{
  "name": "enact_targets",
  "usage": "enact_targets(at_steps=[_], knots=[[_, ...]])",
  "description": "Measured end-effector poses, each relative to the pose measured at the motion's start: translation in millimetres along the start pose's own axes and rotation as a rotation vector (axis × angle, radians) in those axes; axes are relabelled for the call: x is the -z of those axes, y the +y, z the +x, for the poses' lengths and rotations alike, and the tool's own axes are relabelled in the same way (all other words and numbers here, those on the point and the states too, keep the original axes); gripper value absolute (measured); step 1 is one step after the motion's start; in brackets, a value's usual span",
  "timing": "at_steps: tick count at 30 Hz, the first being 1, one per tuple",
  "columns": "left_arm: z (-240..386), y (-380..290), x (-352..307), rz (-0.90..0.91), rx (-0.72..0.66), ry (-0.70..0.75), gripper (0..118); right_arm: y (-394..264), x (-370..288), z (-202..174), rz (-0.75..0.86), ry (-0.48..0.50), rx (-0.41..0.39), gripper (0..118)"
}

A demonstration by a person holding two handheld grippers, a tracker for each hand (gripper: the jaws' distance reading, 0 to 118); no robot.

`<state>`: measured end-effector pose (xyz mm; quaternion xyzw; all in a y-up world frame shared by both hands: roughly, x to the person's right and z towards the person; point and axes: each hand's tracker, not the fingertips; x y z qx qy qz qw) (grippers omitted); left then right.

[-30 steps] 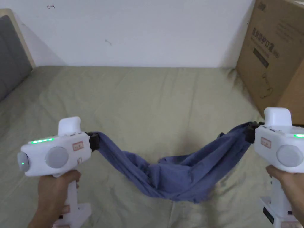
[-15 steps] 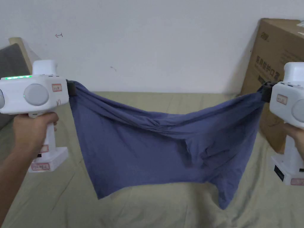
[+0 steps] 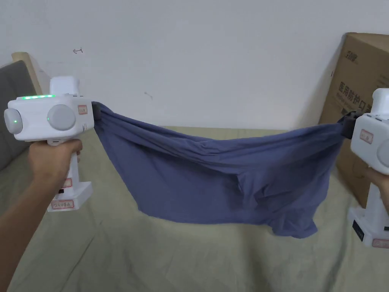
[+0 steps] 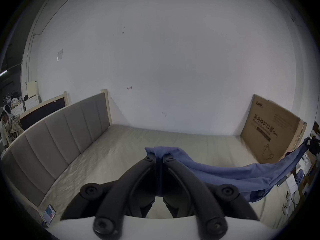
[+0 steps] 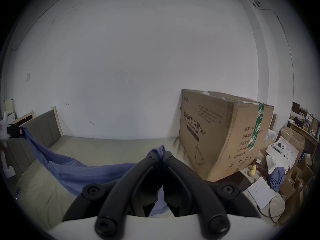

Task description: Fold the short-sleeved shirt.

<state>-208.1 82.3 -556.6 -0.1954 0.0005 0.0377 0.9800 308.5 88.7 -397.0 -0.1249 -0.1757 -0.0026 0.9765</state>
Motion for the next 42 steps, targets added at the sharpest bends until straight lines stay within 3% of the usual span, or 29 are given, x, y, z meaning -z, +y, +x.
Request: enact_targets(at_steps=[7,13,19,29,37,42], knots=[[-17,-60,14,-0.090,-0.022,0.007,5,-56,12,-7,-0.082,-0.008,0.005,2],[-38,-122,-11,-0.153,-0.040,0.003,5,-113,-7,-5,-0.162,-0.007,0.010,2],[-60,-198,-62,-0.239,-0.059,0.010,5,-165,-66,-4,-0.236,-0.007,0.042,2],[-98,-305,-154,-0.370,-0.017,0.044,5,-253,-168,35,-0.349,-0.051,0.132,2],[-117,-360,-194,-0.496,-0.029,0.106,5,-318,-213,59,-0.493,-0.106,0.175,2],[-118,-392,-189,-0.637,-0.032,0.134,5,-362,-214,63,-0.674,-0.115,0.212,2]])
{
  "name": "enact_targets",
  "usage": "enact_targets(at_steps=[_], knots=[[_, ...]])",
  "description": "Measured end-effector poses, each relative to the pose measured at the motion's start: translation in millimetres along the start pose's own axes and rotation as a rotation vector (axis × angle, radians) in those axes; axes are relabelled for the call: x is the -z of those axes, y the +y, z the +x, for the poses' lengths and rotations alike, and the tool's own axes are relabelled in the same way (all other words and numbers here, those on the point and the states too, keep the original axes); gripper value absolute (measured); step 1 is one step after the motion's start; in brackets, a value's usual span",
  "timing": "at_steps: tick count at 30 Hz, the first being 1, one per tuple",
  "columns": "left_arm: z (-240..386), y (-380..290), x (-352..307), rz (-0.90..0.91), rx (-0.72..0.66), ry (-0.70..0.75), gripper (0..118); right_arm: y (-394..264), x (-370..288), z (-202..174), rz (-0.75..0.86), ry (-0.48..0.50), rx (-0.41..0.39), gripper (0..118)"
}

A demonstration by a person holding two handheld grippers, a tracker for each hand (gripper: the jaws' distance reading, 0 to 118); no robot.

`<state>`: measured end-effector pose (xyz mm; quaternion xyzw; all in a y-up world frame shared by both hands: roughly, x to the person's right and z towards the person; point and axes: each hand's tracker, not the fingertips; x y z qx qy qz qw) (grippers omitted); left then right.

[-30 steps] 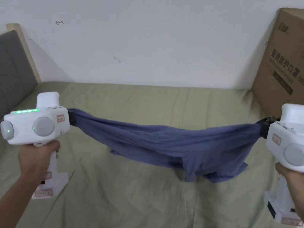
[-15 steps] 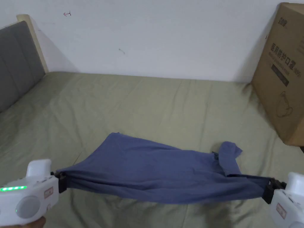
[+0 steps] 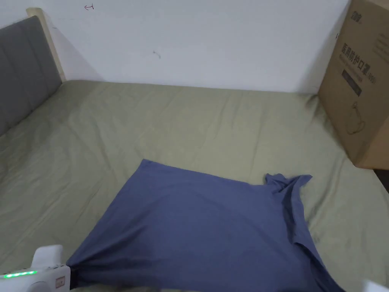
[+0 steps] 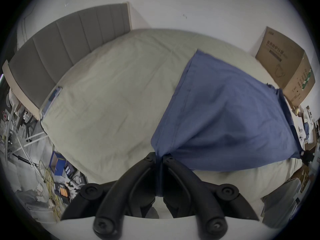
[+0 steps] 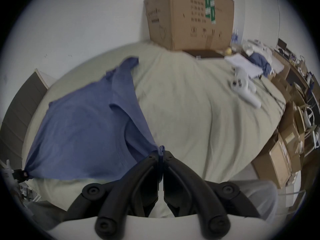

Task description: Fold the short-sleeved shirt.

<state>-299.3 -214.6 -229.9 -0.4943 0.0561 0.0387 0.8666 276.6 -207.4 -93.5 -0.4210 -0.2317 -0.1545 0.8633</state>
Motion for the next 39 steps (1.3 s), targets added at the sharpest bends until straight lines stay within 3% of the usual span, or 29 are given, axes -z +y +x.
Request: enact_targets(at_steps=[6,8,9,11,12,13,17,23,29,32,33,34,36,39], knots=[[3,-8,24,-0.098,-0.031,0.014,6,-13,20,-6,-0.128,-0.015,-0.009,3],[6,-8,18,-0.082,-0.032,0.019,16,-7,15,-6,-0.117,-0.018,-0.008,7],[6,-6,16,-0.088,-0.043,0.018,34,-4,12,-6,-0.118,-0.014,-0.003,18],[5,0,9,-0.090,-0.071,0.005,67,6,0,-6,-0.095,0.003,0.004,59],[5,5,2,-0.078,-0.111,-0.034,79,10,-6,-7,-0.064,0.024,-0.007,88],[4,10,-6,-0.042,-0.136,-0.082,81,21,-12,-4,-0.030,0.044,-0.020,96],[18,44,-52,0.158,-0.179,-0.188,87,61,-60,-20,0.187,0.094,-0.051,103],[61,89,-129,0.508,-0.091,-0.249,87,105,-119,-50,0.509,0.169,-0.114,110],[97,102,-165,0.780,0.041,-0.230,87,116,-157,-82,0.729,0.134,-0.220,110],[112,98,-171,0.846,0.075,-0.226,83,115,-166,-91,0.789,0.124,-0.255,99],[117,96,-171,0.850,0.079,-0.226,72,114,-168,-94,0.804,0.127,-0.263,80],[119,94,-172,0.858,0.085,-0.234,53,112,-170,-96,0.819,0.124,-0.266,55],[124,91,-171,0.871,0.097,-0.256,0,110,-172,-99,0.834,0.114,-0.278,0],[130,90,-167,0.850,0.118,-0.305,0,109,-171,-100,0.846,0.121,-0.278,0]])
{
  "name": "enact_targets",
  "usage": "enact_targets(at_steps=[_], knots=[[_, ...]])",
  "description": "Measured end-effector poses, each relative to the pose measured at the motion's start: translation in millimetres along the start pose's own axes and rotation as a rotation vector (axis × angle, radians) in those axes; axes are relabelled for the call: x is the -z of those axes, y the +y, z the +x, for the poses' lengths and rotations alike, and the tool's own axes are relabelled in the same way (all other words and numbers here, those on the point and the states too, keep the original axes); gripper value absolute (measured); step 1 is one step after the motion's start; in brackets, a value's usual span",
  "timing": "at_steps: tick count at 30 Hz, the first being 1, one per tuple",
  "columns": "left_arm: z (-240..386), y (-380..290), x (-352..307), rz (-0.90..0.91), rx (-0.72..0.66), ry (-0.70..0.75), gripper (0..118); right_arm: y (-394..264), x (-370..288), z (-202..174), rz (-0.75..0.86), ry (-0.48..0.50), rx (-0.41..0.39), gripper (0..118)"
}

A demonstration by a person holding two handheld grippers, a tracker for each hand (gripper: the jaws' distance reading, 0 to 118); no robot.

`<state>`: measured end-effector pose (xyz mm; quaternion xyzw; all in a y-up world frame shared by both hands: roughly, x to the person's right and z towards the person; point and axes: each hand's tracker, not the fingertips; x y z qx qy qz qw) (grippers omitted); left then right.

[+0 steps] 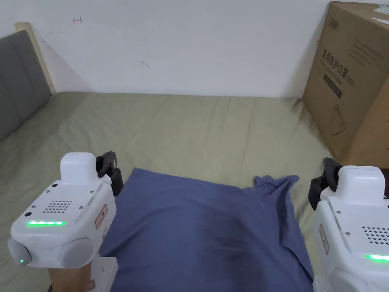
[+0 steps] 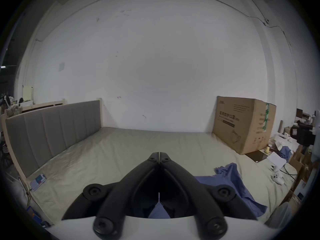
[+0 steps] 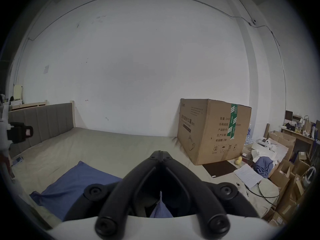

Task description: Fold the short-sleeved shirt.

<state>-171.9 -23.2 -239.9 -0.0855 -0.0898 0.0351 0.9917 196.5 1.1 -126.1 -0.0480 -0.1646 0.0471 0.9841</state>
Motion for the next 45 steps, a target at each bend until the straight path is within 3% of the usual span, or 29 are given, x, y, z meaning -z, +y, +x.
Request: enact_targets(at_steps=[10,18,23,25,26,27,28,29,31,38,40,41,42,44,45], knots=[[-5,-4,56,-0.175,0.009,-0.011,0,-8,24,1,-0.046,0.010,0.026,0],[-21,-16,183,-0.382,-0.010,-0.059,0,-23,79,-3,-0.101,0.007,0.021,0],[-29,-42,272,-0.530,0.043,-0.003,0,-34,120,-8,-0.141,0.003,0.025,0],[-33,-55,306,-0.642,0.078,0.037,13,-39,135,-9,-0.156,-0.002,0.021,0],[-38,-63,325,-0.699,0.066,0.040,30,-42,143,-10,-0.164,-0.004,0.017,0],[-41,-71,342,-0.755,0.045,0.027,61,-45,151,-11,-0.171,-0.007,0.014,0],[-44,-80,356,-0.796,0.028,0.026,82,-48,157,-12,-0.180,-0.009,0.013,0],[-47,-89,369,-0.849,0.022,0.035,94,-52,165,-12,-0.189,-0.009,0.013,0],[-50,-103,387,-0.914,0.017,0.074,95,-59,177,-14,-0.214,-0.008,0.011,0],[-47,-146,423,-0.976,0.077,0.085,93,-83,199,-15,-0.274,-0.019,-0.002,0],[-46,-155,420,-1.007,0.030,0.037,65,-87,200,-13,-0.295,-0.020,0.001,0],[-41,-152,413,-0.969,0.022,0.047,62,-90,201,-11,-0.310,-0.021,0.001,0],[-41,-148,410,-0.928,0.029,0.053,48,-92,204,-9,-0.333,-0.021,0.006,0],[-41,-145,406,-0.918,0.040,0.036,6,-99,214,-3,-0.403,-0.018,0.034,0],[-41,-143,403,-0.907,0.027,0.018,2,-104,222,0,-0.458,-0.020,0.047,0]])
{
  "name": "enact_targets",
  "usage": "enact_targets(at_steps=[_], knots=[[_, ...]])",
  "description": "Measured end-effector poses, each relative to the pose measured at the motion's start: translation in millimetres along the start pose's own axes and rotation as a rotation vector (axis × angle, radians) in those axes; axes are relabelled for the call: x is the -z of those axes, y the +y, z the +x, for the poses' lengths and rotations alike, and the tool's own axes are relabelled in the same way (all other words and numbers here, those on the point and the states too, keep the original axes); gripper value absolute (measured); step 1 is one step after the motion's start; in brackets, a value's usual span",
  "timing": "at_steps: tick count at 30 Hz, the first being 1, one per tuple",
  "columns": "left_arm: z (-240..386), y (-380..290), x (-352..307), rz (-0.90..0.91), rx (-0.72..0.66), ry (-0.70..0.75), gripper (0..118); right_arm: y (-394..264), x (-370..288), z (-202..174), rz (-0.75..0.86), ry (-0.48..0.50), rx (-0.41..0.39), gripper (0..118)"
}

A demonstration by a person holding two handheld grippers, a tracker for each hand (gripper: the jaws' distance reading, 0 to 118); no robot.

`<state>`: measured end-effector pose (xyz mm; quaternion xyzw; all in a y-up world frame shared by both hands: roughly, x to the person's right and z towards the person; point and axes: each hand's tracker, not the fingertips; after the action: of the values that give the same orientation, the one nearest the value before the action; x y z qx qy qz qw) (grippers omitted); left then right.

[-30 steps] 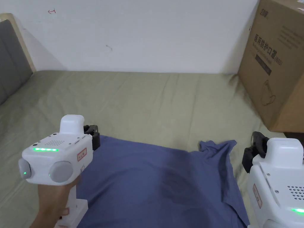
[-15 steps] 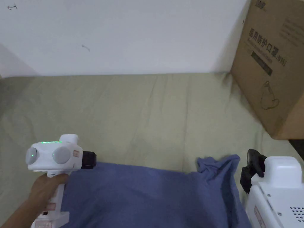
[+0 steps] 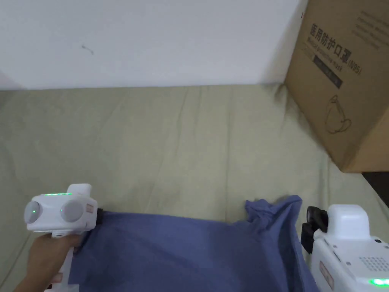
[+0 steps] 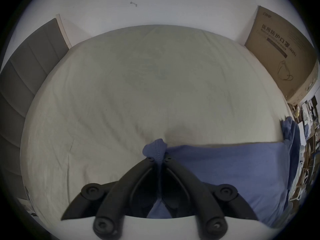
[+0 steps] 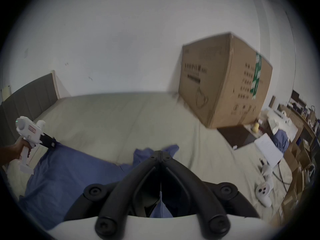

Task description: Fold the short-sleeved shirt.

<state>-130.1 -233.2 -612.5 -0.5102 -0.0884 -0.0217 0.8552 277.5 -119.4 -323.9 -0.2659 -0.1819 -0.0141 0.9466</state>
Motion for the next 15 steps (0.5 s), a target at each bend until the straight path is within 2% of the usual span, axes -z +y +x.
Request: enact_targets(at_steps=[1,2,3,4,6,7,9,12,13,14,15], knots=[[0,1,-4,0.000,-0.014,0.000,2,-1,8,3,-0.049,-0.001,0.016,5],[0,1,-11,0.019,-0.032,-0.009,2,-3,24,7,-0.111,0.005,0.043,20],[2,-3,-26,0.063,-0.055,-0.025,2,-5,36,10,-0.194,0.024,0.055,42],[2,-3,-35,0.084,-0.069,-0.043,2,-7,50,14,-0.224,0.035,0.078,58],[1,-4,-53,0.101,-0.086,-0.076,2,-13,78,16,-0.306,0.021,0.085,99],[1,-5,-63,0.105,-0.085,-0.084,2,-17,90,16,-0.329,0.006,0.092,105],[2,-7,-78,0.123,-0.073,-0.079,2,-25,114,17,-0.376,0.002,0.097,105],[0,-6,-91,0.141,-0.074,-0.090,2,-33,141,13,-0.470,0.010,0.037,101],[0,-6,-93,0.143,-0.074,-0.092,2,-36,146,12,-0.485,0.008,0.021,93],[1,-7,-96,0.145,-0.074,-0.094,2,-38,150,11,-0.485,0.011,0.019,75],[0,-7,-98,0.149,-0.071,-0.094,2,-42,153,11,-0.504,0.014,0.012,45]])
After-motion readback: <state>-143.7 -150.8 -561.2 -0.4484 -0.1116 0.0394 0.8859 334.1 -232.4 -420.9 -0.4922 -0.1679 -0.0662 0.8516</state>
